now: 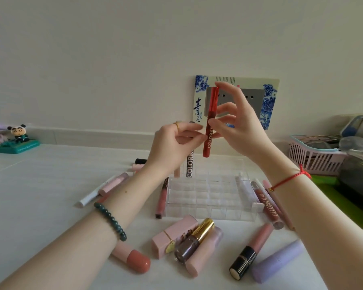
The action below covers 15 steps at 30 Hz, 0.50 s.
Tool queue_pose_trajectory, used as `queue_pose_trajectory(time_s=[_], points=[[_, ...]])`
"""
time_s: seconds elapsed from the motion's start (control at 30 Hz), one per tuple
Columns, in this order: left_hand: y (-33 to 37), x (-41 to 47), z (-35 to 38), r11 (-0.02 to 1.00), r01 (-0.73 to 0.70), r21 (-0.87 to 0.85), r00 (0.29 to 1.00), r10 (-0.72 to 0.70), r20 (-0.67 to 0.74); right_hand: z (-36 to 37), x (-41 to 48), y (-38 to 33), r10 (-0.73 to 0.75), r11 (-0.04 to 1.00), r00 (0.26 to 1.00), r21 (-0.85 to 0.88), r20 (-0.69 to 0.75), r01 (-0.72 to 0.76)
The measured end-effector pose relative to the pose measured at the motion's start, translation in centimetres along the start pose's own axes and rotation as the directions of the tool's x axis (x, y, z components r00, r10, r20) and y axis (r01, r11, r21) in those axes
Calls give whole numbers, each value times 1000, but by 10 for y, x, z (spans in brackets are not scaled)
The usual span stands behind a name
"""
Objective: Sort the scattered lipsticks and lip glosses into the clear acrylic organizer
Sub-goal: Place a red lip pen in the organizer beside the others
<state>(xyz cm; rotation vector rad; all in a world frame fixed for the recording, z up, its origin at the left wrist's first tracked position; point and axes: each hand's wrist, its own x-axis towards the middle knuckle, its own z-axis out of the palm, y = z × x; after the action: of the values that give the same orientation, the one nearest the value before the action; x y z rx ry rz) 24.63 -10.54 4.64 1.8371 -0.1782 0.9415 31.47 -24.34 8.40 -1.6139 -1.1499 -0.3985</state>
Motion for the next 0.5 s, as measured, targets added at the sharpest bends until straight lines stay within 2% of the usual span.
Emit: queue_pose_trajectory(time_s=[0.13, 0.23, 0.3, 0.4, 0.5], points=[[-4, 8, -26, 997, -78, -11, 977, 74, -201, 6, 1, 13, 54, 999, 996, 6, -75, -54], [-14, 8, -43, 996, -50, -72, 962, 29, -272, 11, -2, 22, 65, 998, 993, -21, -95, -67], [-25, 4, -48, 993, 79, -85, 976, -95, -194, 14, -4, 27, 70, 997, 993, -22, -99, -72], [-43, -3, -50, 938, 332, -101, 942, -336, -26, 17, -6, 33, 94, 995, 992, -27, -81, -96], [-54, -6, -49, 937, 350, -11, 935, -348, 65, 21, -9, 39, 102, 994, 993, -40, -54, -105]])
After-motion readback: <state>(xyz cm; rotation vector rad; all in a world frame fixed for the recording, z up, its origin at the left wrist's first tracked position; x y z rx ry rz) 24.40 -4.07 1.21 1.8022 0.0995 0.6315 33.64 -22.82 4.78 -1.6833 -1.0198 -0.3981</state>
